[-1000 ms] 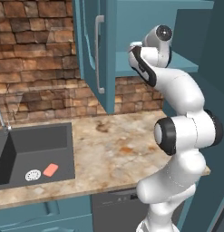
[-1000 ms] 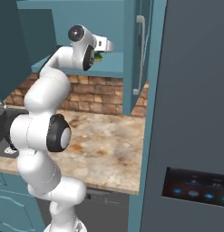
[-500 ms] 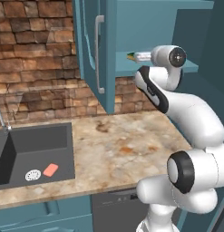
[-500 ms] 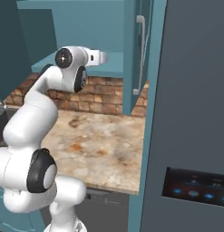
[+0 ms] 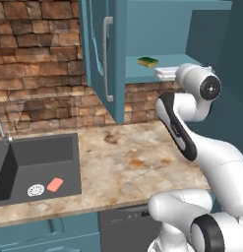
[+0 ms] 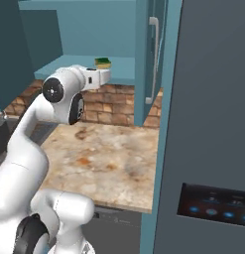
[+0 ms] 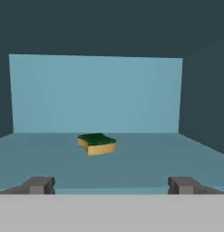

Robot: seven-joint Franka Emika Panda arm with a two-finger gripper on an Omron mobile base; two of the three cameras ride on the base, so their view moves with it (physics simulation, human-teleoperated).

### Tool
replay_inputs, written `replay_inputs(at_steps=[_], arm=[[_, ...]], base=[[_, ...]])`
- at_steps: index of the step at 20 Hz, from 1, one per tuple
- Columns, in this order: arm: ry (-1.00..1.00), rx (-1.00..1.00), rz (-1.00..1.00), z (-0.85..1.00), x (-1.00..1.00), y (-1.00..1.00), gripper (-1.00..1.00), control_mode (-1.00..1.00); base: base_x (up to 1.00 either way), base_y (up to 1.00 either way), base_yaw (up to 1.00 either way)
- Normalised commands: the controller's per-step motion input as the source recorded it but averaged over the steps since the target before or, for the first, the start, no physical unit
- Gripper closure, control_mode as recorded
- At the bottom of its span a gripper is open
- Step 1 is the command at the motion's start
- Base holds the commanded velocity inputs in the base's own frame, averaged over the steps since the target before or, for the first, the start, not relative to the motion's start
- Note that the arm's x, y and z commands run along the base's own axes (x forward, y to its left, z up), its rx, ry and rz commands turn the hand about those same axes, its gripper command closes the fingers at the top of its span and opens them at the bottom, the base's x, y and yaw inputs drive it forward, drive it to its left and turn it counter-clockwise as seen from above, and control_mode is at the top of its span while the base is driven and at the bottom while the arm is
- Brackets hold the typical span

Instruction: Pick up the sponge and bar soap from the sink, and place them back in the cabinet, and close the cabinet doors.

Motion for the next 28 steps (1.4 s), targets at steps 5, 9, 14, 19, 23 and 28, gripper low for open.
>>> replay_inputs(at_steps=[5, 9, 14, 19, 23, 28], arm=[[0.13, 0.0, 0.0, 0.34, -1.0, 0.0, -1.0, -1.0], [0.2, 0.0, 0.0, 0.21, -1.0, 0.06, -1.0, -1.0], [0.27, 0.0, -0.03, 0.21, -1.0, 0.21, -1.0, -1.0], [0.28, 0.0, -0.05, 0.11, -1.0, 0.21, -1.0, -1.0], [0.24, 0.0, -0.04, 0.02, -0.94, 0.09, -1.0, -1.0], [0.11, 0.0, 0.0, -0.09, -0.8, 0.0, -1.0, -1.0]], base=[[0.0, 0.0, 0.0], [0.0, 0.0, 0.0], [0.0, 0.0, 0.0], [0.0, 0.0, 0.0], [0.0, 0.0, 0.0], [0.0, 0.0, 0.0]])
